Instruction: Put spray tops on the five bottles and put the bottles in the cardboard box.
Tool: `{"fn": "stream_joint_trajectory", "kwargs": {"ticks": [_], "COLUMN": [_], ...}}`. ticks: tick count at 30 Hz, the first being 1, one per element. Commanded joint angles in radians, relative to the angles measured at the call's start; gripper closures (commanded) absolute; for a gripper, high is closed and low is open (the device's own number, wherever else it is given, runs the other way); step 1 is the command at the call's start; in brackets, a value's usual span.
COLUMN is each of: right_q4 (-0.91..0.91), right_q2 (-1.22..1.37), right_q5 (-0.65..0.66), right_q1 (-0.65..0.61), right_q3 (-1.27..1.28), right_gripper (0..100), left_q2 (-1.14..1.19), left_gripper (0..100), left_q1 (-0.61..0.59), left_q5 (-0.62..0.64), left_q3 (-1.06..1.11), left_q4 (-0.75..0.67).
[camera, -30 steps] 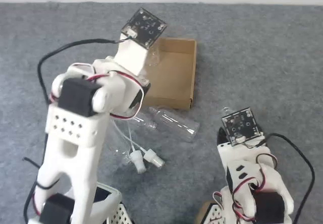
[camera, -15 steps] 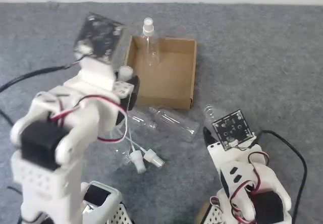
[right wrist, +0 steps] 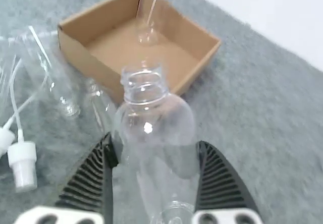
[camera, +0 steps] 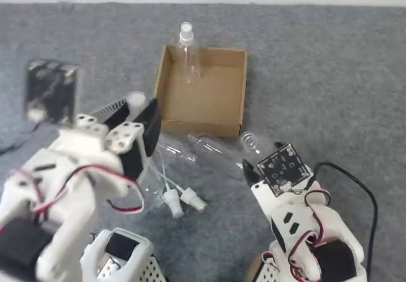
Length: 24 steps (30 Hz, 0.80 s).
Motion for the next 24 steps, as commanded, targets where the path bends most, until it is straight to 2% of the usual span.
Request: {"fn": "stream_joint_trajectory", "kwargs": {"ticks": [1, 5, 10, 14, 24], "right_q4": [-0.056, -0.096, -0.117, -0.117, -0.116], "right_q2": [-0.010, -0.010, -0.010, -0.010, -0.010], "right_q5": [-0.011, -0.012, -0.012, -0.012, -0.012], "right_q1": [-0.013, -0.016, -0.113, -0.171, -0.202], "right_q3": [-0.054, -0.054, -0.049, -0.048, -0.046], "right_gripper": [97.6, 97.7, 97.8, 97.8, 97.8], "left_q2": [-0.080, -0.155, -0.232, -0.259, -0.259], "left_gripper": [99, 99, 99, 99, 99], "left_q1": [-0.005, -0.005, -0.005, -0.003, 0.002], "left_q5": [0.020, 0.023, 0.129, 0.163, 0.206], "left_q3": [0.033, 0.096, 0.145, 0.150, 0.151], "left_q4": [-0.089, -0.158, -0.238, -0.287, -0.347]}}
